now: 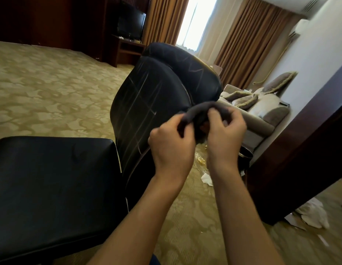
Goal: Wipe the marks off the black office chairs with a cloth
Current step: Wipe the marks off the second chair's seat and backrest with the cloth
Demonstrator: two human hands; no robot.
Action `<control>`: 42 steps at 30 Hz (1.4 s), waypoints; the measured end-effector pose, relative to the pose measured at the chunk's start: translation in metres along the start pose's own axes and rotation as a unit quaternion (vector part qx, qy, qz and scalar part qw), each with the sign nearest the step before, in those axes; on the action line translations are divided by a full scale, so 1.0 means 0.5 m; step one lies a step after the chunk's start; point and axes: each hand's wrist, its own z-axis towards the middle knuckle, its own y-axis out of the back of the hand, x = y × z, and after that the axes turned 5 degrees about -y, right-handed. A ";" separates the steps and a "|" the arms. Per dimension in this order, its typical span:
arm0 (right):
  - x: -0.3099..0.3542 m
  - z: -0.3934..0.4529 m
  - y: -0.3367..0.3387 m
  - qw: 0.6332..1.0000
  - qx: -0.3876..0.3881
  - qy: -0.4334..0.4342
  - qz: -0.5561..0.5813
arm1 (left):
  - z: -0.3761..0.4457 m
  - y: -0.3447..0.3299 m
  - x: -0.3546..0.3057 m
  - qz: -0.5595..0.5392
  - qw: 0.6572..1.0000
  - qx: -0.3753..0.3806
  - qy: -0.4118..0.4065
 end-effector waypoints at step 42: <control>0.047 0.020 0.018 0.996 -0.006 0.031 -0.089 | 0.029 0.007 -0.034 -0.045 0.997 -0.003 -0.069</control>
